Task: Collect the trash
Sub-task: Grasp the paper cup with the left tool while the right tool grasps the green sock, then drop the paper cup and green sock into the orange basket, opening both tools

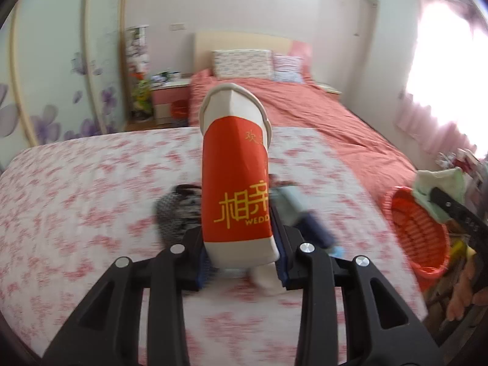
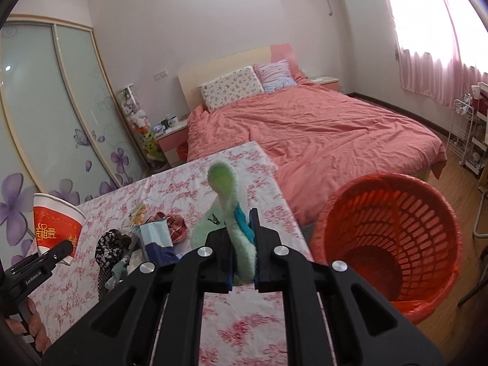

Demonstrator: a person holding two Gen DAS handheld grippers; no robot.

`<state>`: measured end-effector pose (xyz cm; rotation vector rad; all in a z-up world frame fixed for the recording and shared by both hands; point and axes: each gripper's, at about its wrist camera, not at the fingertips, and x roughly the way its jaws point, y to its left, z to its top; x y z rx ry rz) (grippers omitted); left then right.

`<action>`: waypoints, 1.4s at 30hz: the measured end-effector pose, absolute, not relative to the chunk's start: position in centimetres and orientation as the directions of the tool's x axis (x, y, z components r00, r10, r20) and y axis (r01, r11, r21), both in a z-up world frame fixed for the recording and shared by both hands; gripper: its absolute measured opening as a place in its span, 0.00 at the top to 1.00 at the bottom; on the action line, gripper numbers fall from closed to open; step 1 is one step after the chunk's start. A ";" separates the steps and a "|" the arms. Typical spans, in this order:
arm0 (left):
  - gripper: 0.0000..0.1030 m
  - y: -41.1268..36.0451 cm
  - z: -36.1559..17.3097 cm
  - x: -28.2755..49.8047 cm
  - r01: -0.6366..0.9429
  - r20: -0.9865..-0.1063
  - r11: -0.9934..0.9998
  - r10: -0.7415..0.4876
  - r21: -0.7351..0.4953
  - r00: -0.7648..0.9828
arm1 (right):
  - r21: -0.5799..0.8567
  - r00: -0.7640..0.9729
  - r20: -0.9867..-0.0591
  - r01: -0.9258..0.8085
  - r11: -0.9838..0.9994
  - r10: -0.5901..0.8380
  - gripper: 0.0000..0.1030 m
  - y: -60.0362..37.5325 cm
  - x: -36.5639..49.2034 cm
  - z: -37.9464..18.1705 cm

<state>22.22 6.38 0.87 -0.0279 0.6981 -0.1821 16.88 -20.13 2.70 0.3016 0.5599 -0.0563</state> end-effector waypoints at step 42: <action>0.43 -24.6 -6.6 25.1 0.588 -0.735 0.804 -0.451 -0.089 0.506 | 0.328 0.792 -0.587 0.420 0.846 -0.166 0.56 -36.5 14.7 -2.2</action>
